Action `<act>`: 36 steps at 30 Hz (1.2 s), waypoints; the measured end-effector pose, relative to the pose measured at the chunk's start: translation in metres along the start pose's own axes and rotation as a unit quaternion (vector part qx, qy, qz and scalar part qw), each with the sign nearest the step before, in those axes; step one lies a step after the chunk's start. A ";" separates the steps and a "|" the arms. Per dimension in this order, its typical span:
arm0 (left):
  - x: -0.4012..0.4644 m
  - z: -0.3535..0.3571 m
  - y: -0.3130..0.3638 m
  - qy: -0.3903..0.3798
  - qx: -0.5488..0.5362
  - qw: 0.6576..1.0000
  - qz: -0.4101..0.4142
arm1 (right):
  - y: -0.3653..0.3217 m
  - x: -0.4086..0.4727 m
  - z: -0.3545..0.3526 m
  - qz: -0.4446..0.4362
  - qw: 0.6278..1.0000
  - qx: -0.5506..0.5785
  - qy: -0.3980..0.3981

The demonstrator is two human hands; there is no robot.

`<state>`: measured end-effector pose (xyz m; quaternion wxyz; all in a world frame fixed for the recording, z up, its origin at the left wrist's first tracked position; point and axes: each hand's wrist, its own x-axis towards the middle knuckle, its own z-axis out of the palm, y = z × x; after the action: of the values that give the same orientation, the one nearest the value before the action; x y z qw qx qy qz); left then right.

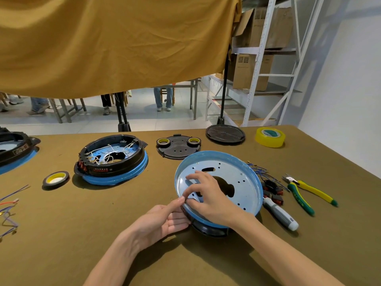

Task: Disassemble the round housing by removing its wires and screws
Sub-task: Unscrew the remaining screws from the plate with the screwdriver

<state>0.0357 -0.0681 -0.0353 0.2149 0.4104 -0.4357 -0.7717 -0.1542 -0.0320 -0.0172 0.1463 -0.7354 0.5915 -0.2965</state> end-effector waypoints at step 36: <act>0.008 0.004 0.000 0.060 -0.002 0.998 -0.011 | -0.025 0.014 -0.029 -0.073 0.983 -0.152 -0.074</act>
<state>0.0281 -0.0719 -0.0380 0.2330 0.4599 -0.4157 -0.7493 -0.1509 -0.0349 0.0231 0.0538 -0.8099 0.5623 -0.1578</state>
